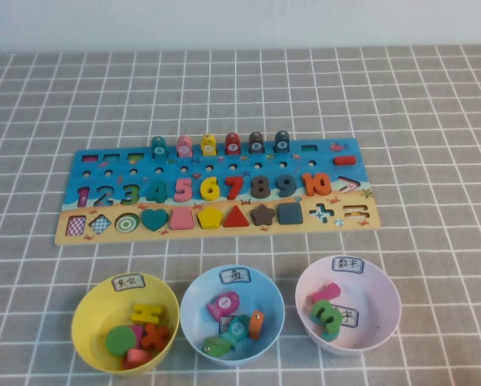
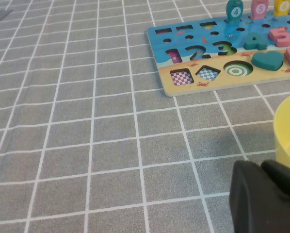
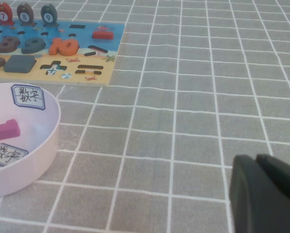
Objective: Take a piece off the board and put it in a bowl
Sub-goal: Pick up the "number 10"
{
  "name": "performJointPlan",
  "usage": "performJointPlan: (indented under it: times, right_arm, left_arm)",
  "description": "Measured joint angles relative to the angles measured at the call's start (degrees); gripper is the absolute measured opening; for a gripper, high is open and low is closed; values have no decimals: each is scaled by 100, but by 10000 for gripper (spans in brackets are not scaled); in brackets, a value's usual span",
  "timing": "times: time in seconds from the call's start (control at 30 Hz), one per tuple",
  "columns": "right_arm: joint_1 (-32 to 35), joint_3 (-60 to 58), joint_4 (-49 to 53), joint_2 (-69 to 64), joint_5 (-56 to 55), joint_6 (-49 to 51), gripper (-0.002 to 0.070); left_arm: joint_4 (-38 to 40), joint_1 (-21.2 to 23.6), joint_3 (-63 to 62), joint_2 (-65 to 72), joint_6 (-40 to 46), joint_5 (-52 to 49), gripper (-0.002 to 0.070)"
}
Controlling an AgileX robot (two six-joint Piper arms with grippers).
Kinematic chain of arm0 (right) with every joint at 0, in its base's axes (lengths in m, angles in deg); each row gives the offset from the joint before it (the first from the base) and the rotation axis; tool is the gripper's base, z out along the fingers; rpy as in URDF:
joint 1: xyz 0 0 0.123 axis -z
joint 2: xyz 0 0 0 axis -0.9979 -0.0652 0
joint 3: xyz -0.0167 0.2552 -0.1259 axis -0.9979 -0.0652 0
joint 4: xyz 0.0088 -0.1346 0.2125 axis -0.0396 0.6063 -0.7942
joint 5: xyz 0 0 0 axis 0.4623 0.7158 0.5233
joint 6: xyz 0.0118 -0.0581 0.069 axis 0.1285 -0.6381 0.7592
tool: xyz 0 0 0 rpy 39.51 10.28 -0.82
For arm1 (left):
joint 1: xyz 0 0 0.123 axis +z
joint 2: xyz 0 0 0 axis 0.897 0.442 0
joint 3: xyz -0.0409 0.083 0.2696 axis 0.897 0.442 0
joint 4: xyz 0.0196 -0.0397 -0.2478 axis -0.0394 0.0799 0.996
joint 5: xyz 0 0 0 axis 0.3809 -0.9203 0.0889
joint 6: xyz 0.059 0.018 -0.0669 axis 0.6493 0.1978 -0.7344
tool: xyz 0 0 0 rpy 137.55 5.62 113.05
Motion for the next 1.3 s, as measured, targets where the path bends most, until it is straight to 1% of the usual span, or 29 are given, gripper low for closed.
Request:
performJointPlan:
  times: [1.03, 1.3]
  right_arm:
    - [0, 0, -19, 0, -13, 0, -18]
    - [0, 0, -725, 0, -429, 0, -18]
  left_arm:
    - [0, 0, 0, 0, 0, 0, -1]
    - [0, 0, 0, 0, 0, 0, -1]
